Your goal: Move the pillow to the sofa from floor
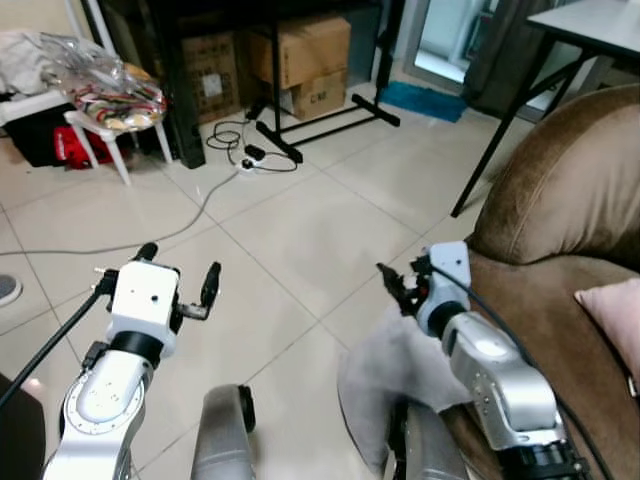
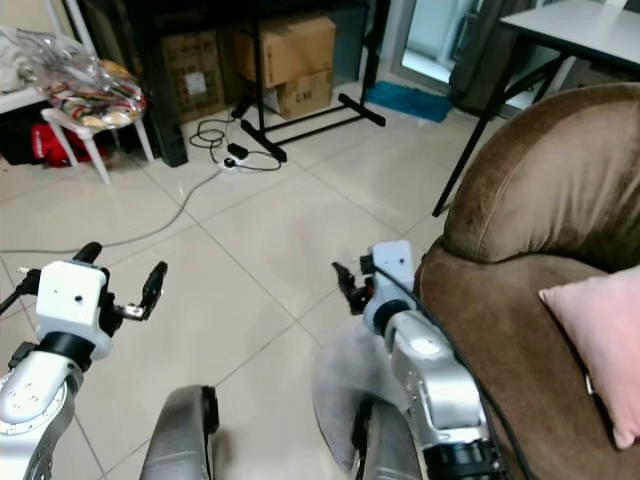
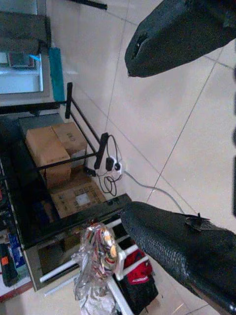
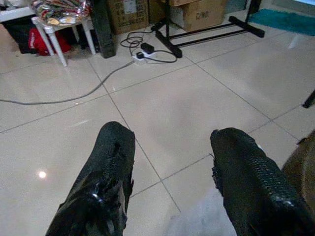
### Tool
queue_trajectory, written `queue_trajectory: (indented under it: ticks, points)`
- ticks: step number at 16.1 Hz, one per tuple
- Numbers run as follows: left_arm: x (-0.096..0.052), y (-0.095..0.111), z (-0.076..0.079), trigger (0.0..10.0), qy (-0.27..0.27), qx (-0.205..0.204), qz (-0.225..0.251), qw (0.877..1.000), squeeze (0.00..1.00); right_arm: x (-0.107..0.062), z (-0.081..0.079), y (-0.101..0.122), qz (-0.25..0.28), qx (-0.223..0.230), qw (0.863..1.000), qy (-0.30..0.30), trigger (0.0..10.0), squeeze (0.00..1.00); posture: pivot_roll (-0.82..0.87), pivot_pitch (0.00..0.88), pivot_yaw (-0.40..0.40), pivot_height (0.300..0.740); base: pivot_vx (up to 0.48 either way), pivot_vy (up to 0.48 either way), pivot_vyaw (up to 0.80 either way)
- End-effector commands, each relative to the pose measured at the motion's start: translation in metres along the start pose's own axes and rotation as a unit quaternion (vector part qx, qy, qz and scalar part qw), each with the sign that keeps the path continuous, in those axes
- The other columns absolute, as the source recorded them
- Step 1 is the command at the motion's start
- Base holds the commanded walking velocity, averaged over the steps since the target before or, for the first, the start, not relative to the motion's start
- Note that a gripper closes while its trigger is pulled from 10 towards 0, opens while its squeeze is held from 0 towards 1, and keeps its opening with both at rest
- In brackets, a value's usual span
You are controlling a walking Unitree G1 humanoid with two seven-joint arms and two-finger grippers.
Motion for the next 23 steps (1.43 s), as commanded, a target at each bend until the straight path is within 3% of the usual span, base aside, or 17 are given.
queue_trajectory:
  ticks: [1,7,10,11,12,14,16,21,22,23]
  points:
    - [-0.001,-0.003,0.003,10.0,-0.004,0.003,-0.006,1.000,0.24,0.000,0.002,-0.006,-0.014,0.001,1.000,0.002,10.0,0.00,0.05,0.000,-0.041,0.506,0.000,0.000,0.00]
    - [-0.002,-0.008,0.003,10.0,-0.025,0.026,-0.024,0.999,0.25,0.020,0.007,-0.027,-0.056,0.029,0.998,-0.010,10.0,0.00,0.07,0.000,-0.046,0.446,0.000,0.000,0.00]
    - [-0.006,-0.006,0.001,10.0,-0.049,0.036,-0.034,0.998,0.25,0.038,0.010,-0.030,-0.061,0.005,0.998,-0.022,10.0,0.00,0.10,0.000,-0.054,0.431,0.000,0.000,0.00]
    - [-0.006,-0.004,0.005,10.0,-0.086,0.023,-0.040,0.995,0.25,0.046,0.017,-0.029,-0.056,0.018,0.997,-0.045,10.0,1.00,0.11,0.000,-0.055,0.431,0.000,0.000,0.00]
    - [-0.009,-0.004,0.014,10.0,-0.136,0.017,-0.054,0.989,0.25,0.052,0.026,-0.027,-0.052,0.020,0.996,-0.072,10.0,1.00,0.11,0.000,-0.055,0.431,0.000,0.000,0.00]
    - [-0.014,-0.005,0.023,10.0,-0.181,0.011,-0.068,0.981,0.25,0.056,0.035,-0.028,-0.057,0.006,0.993,-0.100,10.0,1.00,0.12,0.000,-0.055,0.431,0.000,0.000,0.00]
    - [-0.027,-0.004,0.040,10.0,-0.254,-0.006,-0.088,0.963,0.25,0.057,0.056,-0.037,-0.101,-0.040,0.983,-0.150,10.0,1.00,0.13,0.000,-0.054,0.431,0.000,0.000,0.00]
    - [-0.038,-0.004,0.045,10.0,-0.290,-0.012,-0.112,0.951,0.25,0.054,0.069,-0.054,-0.162,-0.074,0.969,-0.171,10.0,1.00,0.15,0.013,-0.048,0.431,0.000,0.000,0.00]
    - [-0.040,-0.003,0.044,10.0,-0.292,-0.011,-0.117,0.949,0.25,0.051,0.069,-0.064,-0.186,-0.074,0.965,-0.167,10.0,0.19,0.16,0.032,-0.043,0.431,0.000,0.000,0.00]
    - [-0.042,-0.003,0.043,10.0,-0.293,-0.010,-0.121,0.948,0.25,0.048,0.070,-0.071,-0.199,-0.070,0.962,-0.171,10.0,0.00,0.16,0.039,-0.041,0.431,0.000,0.000,0.00]
Point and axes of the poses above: a point about 5 cm out from each wrist's last joint towards the gripper, its own x axis pointing out of the wrist towards the gripper, its own y axis along the axis of the wrist's last joint, z = x × y, the point moved 3 cm from there along x, pointing out of the wrist towards the gripper, and after that the axes turned 12 degrees about -x, right-handed, at the moved point
